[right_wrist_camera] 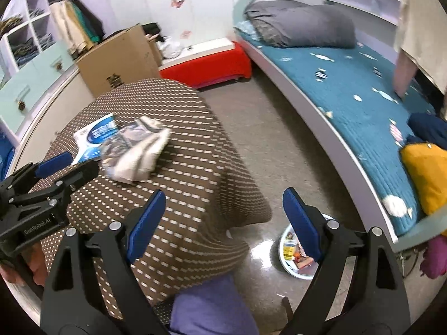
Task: Collect trash
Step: 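Move both tools back toward the table, then grasp the blue-white medicine box with the left tool while the right tool grasps the newspaper bundle, then carry the medicine box and newspaper bundle with both tools over the bucket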
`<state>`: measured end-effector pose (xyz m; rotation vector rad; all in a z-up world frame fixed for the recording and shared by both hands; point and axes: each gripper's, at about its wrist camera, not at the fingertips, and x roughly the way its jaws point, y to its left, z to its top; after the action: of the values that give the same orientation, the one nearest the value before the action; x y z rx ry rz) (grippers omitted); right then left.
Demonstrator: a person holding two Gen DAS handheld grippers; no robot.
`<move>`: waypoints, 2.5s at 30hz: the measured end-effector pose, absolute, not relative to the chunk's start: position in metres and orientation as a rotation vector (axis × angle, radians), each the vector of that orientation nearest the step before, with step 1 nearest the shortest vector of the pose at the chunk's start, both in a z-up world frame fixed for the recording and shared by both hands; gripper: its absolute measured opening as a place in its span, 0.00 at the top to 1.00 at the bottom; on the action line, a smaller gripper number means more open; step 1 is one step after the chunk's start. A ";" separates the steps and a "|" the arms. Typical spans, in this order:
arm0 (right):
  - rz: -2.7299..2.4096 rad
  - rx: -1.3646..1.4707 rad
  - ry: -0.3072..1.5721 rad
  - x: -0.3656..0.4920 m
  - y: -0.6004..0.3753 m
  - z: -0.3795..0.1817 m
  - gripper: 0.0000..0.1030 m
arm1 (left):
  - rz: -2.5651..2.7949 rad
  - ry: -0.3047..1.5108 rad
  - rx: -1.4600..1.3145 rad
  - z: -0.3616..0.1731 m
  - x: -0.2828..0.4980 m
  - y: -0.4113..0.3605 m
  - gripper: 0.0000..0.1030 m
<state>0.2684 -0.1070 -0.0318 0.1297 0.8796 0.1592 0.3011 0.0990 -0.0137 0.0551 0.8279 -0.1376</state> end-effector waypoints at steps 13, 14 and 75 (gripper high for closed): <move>0.267 0.125 0.962 0.328 -0.033 -0.052 0.18 | -0.036 0.793 -0.027 -0.006 0.316 0.195 0.17; 0.278 0.133 0.969 0.334 -0.028 -0.055 0.18 | -0.043 0.786 -0.019 -0.006 0.323 0.198 0.17; 0.292 0.108 0.792 0.280 -0.065 -0.022 0.89 | -0.144 0.819 -0.058 -0.042 0.296 0.151 0.79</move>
<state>0.2800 -0.0649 -0.0222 0.1080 0.7922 0.2923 0.2956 0.1507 -0.0418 -0.0578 0.8187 -0.1436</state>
